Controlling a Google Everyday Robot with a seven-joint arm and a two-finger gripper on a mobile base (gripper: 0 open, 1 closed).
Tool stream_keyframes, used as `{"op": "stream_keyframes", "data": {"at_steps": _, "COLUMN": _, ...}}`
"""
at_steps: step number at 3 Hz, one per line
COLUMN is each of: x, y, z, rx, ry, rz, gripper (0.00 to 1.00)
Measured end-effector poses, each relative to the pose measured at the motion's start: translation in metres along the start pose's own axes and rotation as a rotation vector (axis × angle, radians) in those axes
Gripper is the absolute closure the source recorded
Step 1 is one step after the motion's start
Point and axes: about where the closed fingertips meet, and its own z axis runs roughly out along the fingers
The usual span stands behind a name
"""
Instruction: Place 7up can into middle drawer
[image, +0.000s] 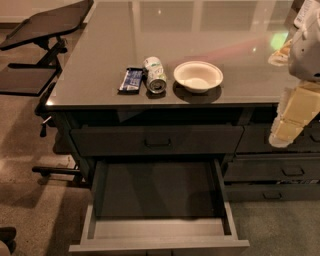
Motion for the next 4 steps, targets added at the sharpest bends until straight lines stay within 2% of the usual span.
{"op": "stream_keyframes", "data": {"at_steps": 1, "x": -0.001, "y": -0.001, "z": -0.001, "rx": 0.008, "ry": -0.003, "rz": -0.003, "gripper": 0.0}}
{"op": "stream_keyframes", "data": {"at_steps": 2, "x": -0.019, "y": -0.012, "z": 0.011, "rx": 0.012, "ry": -0.068, "rz": -0.042, "gripper": 0.0}}
{"op": "stream_keyframes", "data": {"at_steps": 4, "x": -0.094, "y": -0.041, "z": 0.045, "rx": -0.034, "ry": -0.253, "rz": -0.196, "gripper": 0.0}}
